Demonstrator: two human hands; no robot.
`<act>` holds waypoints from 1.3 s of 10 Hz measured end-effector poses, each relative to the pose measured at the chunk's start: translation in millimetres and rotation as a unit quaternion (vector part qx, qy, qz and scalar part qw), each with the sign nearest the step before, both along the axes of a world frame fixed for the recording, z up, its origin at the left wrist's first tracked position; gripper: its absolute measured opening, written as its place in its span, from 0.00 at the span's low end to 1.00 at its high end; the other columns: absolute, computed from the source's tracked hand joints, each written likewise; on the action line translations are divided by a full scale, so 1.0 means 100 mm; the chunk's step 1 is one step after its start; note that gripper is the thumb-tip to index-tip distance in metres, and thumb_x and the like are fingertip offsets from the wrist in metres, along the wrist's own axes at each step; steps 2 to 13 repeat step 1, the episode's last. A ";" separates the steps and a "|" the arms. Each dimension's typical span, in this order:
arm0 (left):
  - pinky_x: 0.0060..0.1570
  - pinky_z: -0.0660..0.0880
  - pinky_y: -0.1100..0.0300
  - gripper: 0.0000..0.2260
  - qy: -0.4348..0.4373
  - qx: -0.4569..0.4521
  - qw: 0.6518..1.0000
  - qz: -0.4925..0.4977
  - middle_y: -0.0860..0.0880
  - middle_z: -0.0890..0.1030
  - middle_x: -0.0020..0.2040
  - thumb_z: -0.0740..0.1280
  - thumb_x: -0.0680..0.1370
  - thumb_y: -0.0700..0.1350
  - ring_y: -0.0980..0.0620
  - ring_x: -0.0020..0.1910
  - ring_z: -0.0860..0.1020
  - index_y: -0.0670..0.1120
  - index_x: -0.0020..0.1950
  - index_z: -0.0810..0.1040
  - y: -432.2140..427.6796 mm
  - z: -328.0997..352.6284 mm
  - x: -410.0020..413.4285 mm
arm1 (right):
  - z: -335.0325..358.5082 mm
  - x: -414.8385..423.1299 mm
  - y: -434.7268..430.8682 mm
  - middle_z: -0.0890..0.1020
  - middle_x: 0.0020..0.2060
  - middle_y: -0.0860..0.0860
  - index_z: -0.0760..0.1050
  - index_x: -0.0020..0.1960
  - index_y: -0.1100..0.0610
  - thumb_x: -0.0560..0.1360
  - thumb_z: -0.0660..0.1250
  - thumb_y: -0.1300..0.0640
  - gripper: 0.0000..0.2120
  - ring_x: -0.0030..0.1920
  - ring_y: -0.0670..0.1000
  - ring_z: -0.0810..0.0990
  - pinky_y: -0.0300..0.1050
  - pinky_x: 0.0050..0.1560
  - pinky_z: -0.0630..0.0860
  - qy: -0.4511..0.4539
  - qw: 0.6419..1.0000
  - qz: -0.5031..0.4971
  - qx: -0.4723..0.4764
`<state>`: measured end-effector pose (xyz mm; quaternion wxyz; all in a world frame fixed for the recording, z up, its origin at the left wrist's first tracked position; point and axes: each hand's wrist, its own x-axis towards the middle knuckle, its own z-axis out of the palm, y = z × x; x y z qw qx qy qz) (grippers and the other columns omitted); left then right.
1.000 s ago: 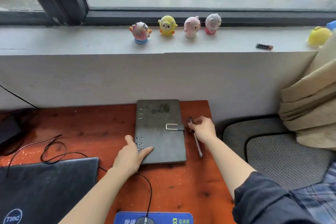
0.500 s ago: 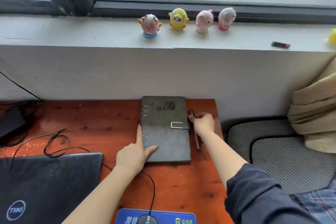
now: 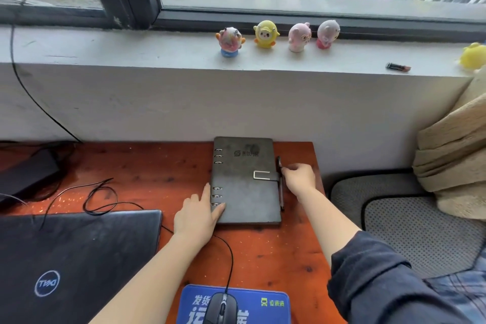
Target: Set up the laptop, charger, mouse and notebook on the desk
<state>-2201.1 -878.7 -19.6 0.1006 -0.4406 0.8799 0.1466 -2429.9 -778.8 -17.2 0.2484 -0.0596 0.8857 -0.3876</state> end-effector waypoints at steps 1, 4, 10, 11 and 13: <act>0.53 0.72 0.50 0.27 0.062 -0.013 0.998 -0.011 0.43 0.73 0.62 0.54 0.80 0.59 0.43 0.61 0.69 0.47 0.76 0.59 0.00 0.02 0.09 | 0.11 0.04 0.06 0.84 0.52 0.58 0.81 0.52 0.59 0.73 0.67 0.54 0.12 0.56 0.59 0.79 0.46 0.57 0.74 -0.002 1.000 -0.013 0.004; 0.53 0.72 0.50 0.27 0.062 -0.013 0.998 -0.011 0.43 0.73 0.62 0.54 0.80 0.59 0.43 0.61 0.69 0.47 0.76 0.59 0.00 0.02 0.09 | 0.11 0.04 0.06 0.84 0.52 0.58 0.81 0.52 0.59 0.73 0.67 0.54 0.12 0.56 0.59 0.79 0.46 0.57 0.74 -0.002 1.000 -0.013 0.004; 0.53 0.72 0.50 0.27 0.062 -0.013 0.998 -0.011 0.43 0.73 0.62 0.54 0.80 0.59 0.43 0.61 0.69 0.47 0.76 0.59 0.00 0.02 0.09 | 0.11 0.04 0.06 0.84 0.52 0.58 0.81 0.52 0.59 0.73 0.67 0.54 0.12 0.56 0.59 0.79 0.46 0.57 0.74 -0.002 1.000 -0.013 0.004; 0.53 0.72 0.50 0.27 0.062 -0.013 0.998 -0.011 0.43 0.73 0.62 0.54 0.80 0.59 0.43 0.61 0.69 0.47 0.76 0.59 0.00 0.02 0.09 | 0.11 0.04 0.06 0.84 0.52 0.58 0.81 0.52 0.59 0.73 0.67 0.54 0.12 0.56 0.59 0.79 0.46 0.57 0.74 -0.002 1.000 -0.013 0.004; 0.53 0.72 0.50 0.27 0.062 -0.013 0.998 -0.011 0.43 0.73 0.62 0.54 0.80 0.59 0.43 0.61 0.69 0.47 0.76 0.59 0.00 0.02 0.09 | 0.11 0.04 0.06 0.84 0.52 0.58 0.81 0.52 0.59 0.73 0.67 0.54 0.12 0.56 0.59 0.79 0.46 0.57 0.74 -0.002 1.000 -0.013 0.004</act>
